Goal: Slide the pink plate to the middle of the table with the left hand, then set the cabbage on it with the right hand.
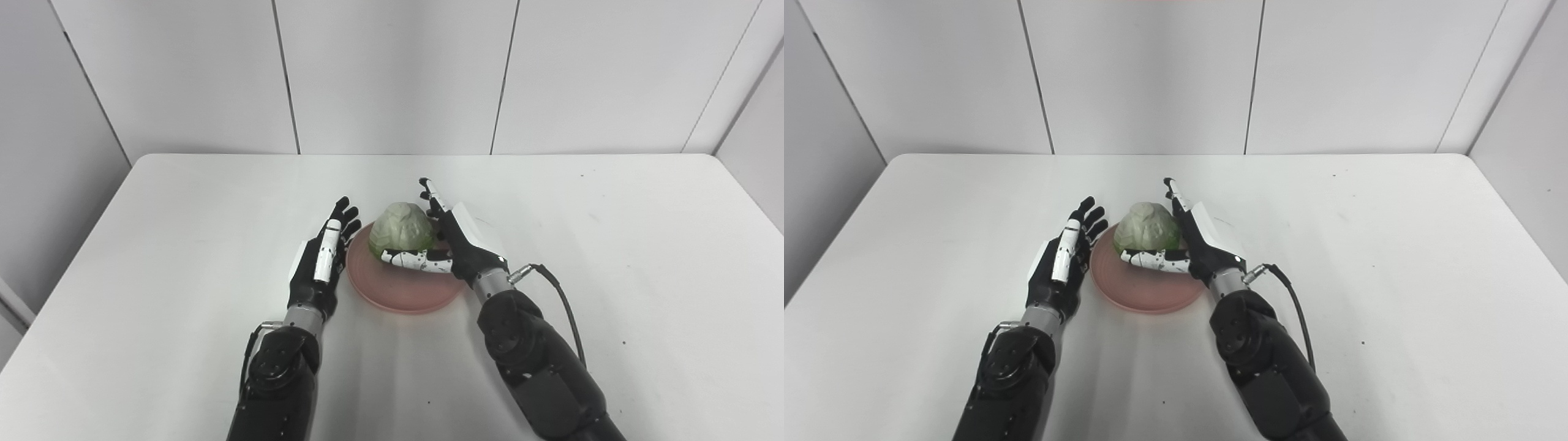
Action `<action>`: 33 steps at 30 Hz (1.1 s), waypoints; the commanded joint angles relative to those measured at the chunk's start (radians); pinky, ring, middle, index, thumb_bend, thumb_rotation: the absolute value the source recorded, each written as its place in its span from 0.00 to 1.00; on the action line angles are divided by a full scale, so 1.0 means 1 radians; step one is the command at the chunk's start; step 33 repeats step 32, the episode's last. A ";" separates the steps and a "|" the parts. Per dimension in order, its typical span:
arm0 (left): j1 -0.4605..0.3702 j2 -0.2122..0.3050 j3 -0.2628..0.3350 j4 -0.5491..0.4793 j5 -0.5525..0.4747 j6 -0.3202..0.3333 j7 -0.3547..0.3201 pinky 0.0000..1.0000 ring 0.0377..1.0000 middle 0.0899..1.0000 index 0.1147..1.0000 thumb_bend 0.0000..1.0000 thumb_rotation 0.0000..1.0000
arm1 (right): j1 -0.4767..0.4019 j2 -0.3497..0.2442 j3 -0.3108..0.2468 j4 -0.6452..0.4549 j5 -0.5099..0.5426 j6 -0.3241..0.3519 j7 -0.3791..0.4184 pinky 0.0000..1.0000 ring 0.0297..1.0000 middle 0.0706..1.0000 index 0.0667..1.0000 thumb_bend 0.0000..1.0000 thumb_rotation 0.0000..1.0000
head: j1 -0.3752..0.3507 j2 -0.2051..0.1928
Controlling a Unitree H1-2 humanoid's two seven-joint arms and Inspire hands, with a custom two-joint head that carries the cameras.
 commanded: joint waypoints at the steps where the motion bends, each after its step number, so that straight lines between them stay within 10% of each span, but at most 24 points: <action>1: 0.020 0.004 0.001 0.019 -0.002 0.040 -0.001 0.91 0.94 0.94 0.92 0.40 1.00 | -0.032 -0.003 -0.013 -0.056 -0.006 0.013 0.008 0.69 0.89 1.00 1.00 1.00 0.63 | -0.003 0.001; 15: 0.030 0.018 0.011 0.010 -0.012 0.042 -0.005 0.90 0.91 0.92 0.90 0.39 1.00 | 0.025 -0.021 -0.110 -0.250 0.059 -0.050 -0.020 0.78 0.93 1.00 1.00 1.00 0.61 | -0.031 -0.003; 18: 0.036 0.023 0.013 0.003 -0.019 0.038 -0.011 0.90 0.91 0.92 0.90 0.39 1.00 | 0.044 -0.019 -0.141 -0.289 0.064 -0.055 -0.049 0.81 0.93 0.99 1.00 0.99 0.77 | -0.039 -0.007; 22: 0.046 0.030 0.019 -0.006 -0.024 0.030 -0.015 0.91 0.91 0.92 0.90 0.40 1.00 | 0.089 -0.019 -0.186 -0.321 0.092 -0.062 -0.074 0.86 0.95 1.00 1.00 0.84 0.98 | -0.047 -0.010; 33: 0.112 0.039 0.016 -0.090 -0.023 0.034 -0.023 0.91 0.92 0.92 0.91 0.39 1.00 | 0.256 0.053 -0.294 -0.299 0.336 -0.143 -0.080 0.96 1.00 1.00 1.00 0.58 1.00 | -0.064 -0.010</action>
